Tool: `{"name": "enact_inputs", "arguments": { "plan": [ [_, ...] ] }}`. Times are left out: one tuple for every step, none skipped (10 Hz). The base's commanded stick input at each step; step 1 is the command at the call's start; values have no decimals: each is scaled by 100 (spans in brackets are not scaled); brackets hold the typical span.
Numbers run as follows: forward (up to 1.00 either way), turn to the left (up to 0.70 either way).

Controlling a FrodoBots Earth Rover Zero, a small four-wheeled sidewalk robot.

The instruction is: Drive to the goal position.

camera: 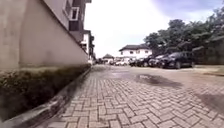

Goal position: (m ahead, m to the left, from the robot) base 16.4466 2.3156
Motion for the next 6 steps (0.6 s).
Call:
{"name": "enact_inputs", "arguments": {
  "plan": [
    [69,3],
    [69,3],
    [69,3],
    [69,3],
    [69,3],
    [69,3]
  ]
}}
